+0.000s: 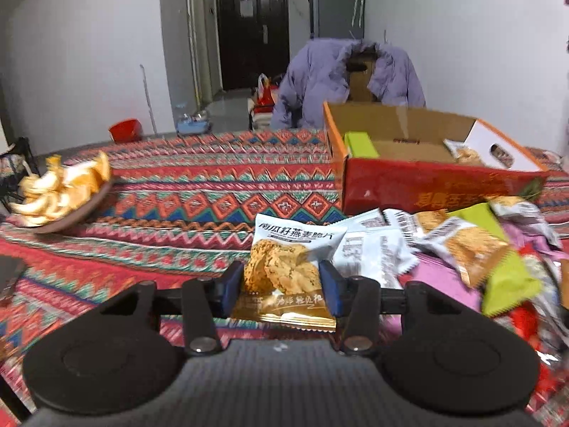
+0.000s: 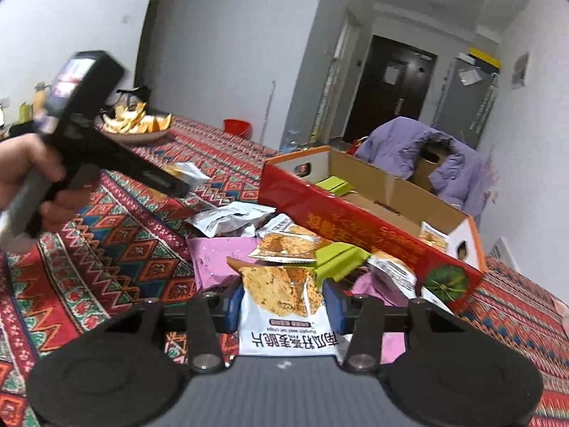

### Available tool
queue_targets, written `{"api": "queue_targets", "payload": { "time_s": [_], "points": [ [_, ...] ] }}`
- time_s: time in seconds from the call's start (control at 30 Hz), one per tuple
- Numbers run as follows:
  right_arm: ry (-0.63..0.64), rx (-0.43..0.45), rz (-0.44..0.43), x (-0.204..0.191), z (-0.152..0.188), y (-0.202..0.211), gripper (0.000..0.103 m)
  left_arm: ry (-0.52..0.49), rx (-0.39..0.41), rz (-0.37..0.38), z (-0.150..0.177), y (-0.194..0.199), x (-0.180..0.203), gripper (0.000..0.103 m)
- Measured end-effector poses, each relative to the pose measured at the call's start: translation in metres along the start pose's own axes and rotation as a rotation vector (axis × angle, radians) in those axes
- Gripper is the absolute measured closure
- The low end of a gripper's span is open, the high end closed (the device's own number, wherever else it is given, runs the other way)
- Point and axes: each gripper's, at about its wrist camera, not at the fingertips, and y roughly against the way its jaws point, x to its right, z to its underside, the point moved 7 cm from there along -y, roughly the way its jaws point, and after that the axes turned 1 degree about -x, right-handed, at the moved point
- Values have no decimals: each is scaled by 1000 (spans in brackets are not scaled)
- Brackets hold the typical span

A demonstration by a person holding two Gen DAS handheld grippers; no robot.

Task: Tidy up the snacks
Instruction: 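Grasp a pumpkin-seed cracker packet with the left tool while the right tool grasps another, then carry both cracker packets over the box and release them inside with both tools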

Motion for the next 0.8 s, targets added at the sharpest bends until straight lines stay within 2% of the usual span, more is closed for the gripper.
{"api": "queue_targets", "payload": {
  "time_s": [0.23, 0.37, 0.57, 0.8],
  "points": [
    [-142, 24, 27, 1, 23, 57, 58, 55, 66, 43, 35, 110, 11, 56],
    [-179, 27, 54, -2, 40, 91, 58, 90, 84, 68, 58, 159, 19, 56],
    [-200, 42, 75, -7, 57, 129, 58, 47, 100, 97, 81, 200, 40, 56],
    [-206, 87, 80, -8, 59, 155, 58, 24, 131, 113, 84, 221, 55, 56]
  ]
}}
